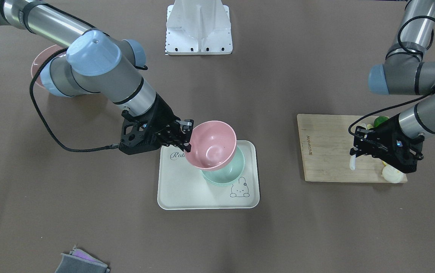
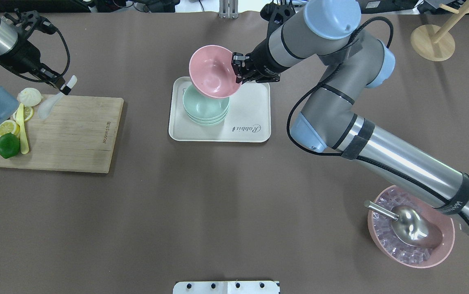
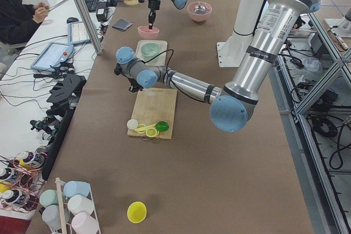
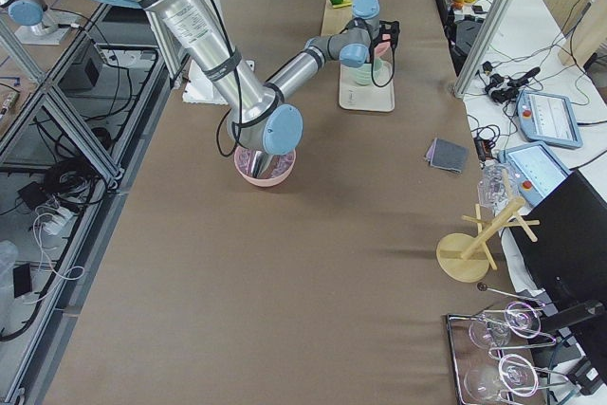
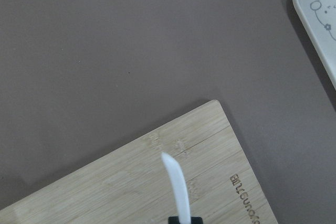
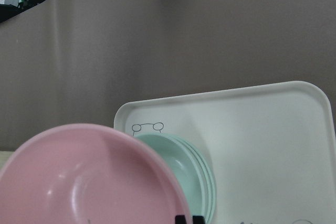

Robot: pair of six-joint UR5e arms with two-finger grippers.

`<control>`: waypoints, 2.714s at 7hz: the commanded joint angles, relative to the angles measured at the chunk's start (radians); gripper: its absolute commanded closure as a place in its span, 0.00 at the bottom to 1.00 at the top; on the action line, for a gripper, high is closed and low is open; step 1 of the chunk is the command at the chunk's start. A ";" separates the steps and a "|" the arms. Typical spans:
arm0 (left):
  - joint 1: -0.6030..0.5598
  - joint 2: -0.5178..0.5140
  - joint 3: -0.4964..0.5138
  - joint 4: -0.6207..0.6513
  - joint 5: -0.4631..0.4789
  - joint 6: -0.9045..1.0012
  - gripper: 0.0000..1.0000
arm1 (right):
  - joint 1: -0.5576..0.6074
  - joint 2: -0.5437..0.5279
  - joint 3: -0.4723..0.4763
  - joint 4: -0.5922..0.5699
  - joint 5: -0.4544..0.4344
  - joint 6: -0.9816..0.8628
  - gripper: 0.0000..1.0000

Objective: Stack pink bowl on green and place spoon
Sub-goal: 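Lower the pink bowl onto the green bowls and open the right gripper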

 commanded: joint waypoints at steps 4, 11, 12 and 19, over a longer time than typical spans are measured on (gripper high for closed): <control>-0.002 -0.006 0.004 0.001 -0.001 0.000 1.00 | -0.059 0.014 -0.073 -0.001 -0.036 0.010 1.00; 0.000 -0.006 0.007 0.001 -0.001 0.000 1.00 | -0.079 0.051 -0.108 -0.001 -0.105 0.010 1.00; 0.000 -0.006 0.007 0.001 -0.001 0.000 1.00 | -0.077 0.052 -0.108 -0.001 -0.108 0.010 1.00; 0.056 -0.205 0.011 -0.130 0.002 -0.472 1.00 | 0.019 0.013 -0.053 -0.003 0.014 0.004 0.00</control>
